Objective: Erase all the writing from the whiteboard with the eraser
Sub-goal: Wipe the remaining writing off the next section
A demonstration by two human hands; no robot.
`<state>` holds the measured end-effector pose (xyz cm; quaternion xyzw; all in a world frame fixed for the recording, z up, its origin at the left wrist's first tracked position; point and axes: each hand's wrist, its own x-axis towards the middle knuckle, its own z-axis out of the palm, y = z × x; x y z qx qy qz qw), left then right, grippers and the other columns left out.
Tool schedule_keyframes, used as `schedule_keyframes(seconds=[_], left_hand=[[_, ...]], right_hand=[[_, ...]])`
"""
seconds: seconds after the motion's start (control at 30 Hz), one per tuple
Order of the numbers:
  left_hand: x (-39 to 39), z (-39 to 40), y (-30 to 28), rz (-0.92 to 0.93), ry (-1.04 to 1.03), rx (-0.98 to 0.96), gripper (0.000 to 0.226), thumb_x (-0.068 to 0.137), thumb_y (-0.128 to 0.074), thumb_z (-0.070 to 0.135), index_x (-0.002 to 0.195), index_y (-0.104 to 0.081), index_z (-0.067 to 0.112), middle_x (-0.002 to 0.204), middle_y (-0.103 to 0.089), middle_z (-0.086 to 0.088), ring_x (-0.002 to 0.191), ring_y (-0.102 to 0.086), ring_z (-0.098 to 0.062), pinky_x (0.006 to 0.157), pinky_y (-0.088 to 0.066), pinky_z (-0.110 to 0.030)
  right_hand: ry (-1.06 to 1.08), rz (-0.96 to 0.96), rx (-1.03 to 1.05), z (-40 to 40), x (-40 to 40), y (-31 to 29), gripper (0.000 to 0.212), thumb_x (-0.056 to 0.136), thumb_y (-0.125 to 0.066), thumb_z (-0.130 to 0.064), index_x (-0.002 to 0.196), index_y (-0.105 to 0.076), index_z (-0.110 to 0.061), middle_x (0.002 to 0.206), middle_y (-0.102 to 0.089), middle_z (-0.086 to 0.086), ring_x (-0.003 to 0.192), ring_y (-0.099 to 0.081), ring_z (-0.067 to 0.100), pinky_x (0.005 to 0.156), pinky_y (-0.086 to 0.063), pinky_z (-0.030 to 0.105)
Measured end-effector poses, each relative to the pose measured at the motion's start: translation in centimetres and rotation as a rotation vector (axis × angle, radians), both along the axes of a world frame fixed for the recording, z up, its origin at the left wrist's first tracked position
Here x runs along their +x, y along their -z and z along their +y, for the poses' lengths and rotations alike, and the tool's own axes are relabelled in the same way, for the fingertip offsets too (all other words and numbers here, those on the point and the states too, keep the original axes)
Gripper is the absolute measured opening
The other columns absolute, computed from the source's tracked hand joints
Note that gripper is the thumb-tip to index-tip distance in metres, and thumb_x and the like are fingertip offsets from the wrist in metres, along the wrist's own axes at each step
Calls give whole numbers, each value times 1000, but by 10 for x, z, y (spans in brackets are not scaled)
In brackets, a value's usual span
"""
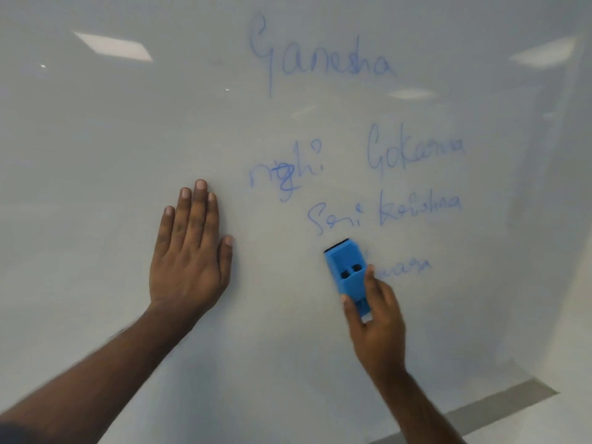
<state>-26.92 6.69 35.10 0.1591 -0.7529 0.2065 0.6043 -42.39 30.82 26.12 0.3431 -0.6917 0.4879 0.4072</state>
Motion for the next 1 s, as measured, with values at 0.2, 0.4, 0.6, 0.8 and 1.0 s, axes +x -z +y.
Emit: schedule_keyframes(seconds=[0.2,0.4,0.6,0.8,1.0], left_hand=[[-4,3,3,16,-44,23,62,105,-31,32,158,-19,0,166,-12,-16,156,-5,-26,126,-11,-47],[-8,7,10,28,-58,26,64,105,-31,33,157,-18,-1,166,-11,-16,156,-5,-27,126,-13,-49],[-7,6,25,-12,-58,22,66,104,-30,35,158,-12,1,166,-9,-15,156,-3,-26,126,-8,-45],[-7,8,36,6,-58,23,66,104,-33,34,157,-16,0,166,-13,-16,156,-7,-28,126,-11,-47],[-9,10,37,11,-52,42,67,103,-34,33,157,-14,0,166,-12,-16,156,-4,-26,126,-10,-46]], right_hand=[[64,-106,-265,17,-38,-31,63,89,-63,-26,142,-41,0,114,-58,17,109,-54,13,92,-35,0],[-24,68,-92,-27,8,8,60,89,-62,-32,139,-46,-3,116,-58,9,101,-58,21,87,-50,29],[32,309,222,6,-28,24,60,88,-66,-32,138,-47,-6,113,-64,12,91,-61,28,79,-50,36],[167,-56,-169,61,-96,0,66,92,-55,-43,141,-42,-1,110,-58,21,96,-61,34,78,-51,37],[239,-451,-546,54,-98,16,88,82,-38,-67,140,-44,0,101,-57,28,92,-60,42,75,-38,30]])
